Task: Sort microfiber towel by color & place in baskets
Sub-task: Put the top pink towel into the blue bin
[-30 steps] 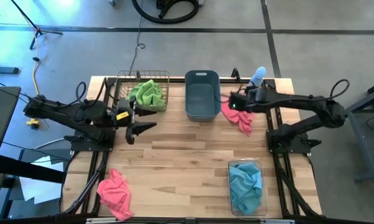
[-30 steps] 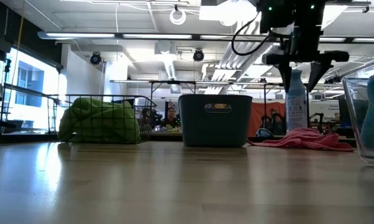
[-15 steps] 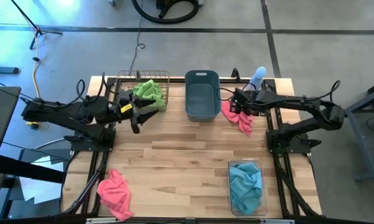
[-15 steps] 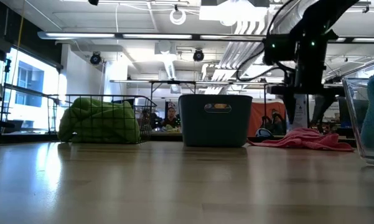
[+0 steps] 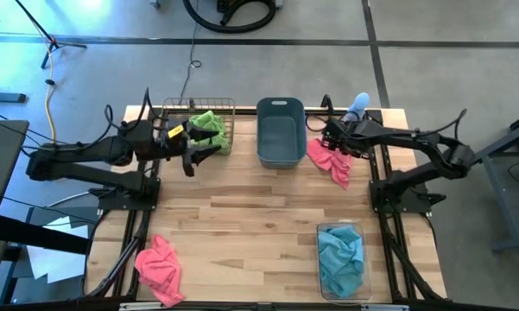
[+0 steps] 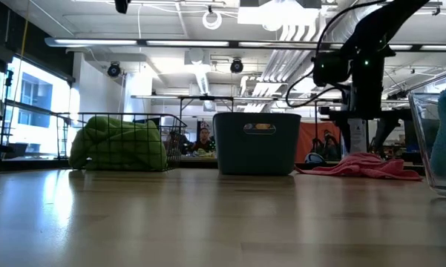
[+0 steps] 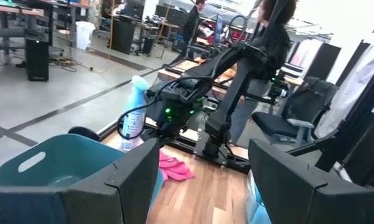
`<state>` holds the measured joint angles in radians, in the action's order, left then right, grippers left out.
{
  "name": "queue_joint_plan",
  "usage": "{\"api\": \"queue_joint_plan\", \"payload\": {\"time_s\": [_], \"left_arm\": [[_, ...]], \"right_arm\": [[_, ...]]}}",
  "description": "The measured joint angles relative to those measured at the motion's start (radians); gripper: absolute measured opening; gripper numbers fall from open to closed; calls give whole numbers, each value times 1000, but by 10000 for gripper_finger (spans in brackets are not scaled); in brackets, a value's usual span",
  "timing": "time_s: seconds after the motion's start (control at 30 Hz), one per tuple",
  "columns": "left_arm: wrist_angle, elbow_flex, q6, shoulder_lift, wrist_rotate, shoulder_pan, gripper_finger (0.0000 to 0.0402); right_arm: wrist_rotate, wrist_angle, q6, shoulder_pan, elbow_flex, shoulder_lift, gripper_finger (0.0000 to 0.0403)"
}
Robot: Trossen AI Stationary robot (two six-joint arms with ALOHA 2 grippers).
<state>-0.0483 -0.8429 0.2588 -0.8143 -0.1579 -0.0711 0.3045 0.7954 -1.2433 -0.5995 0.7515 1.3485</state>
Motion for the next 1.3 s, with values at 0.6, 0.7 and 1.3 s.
{"api": "queue_joint_plan", "payload": {"time_s": [0.6,0.7,1.3], "left_arm": [[-1,0,22,1,78,-62,234],[-1,0,28,1,78,-62,234],[0,0,45,1,64,-76,234]], "right_arm": [[-78,-89,8,-3,-8,179,233],[-81,-97,13,4,-20,188,193],[-80,36,269,74,-36,-43,4]]}}
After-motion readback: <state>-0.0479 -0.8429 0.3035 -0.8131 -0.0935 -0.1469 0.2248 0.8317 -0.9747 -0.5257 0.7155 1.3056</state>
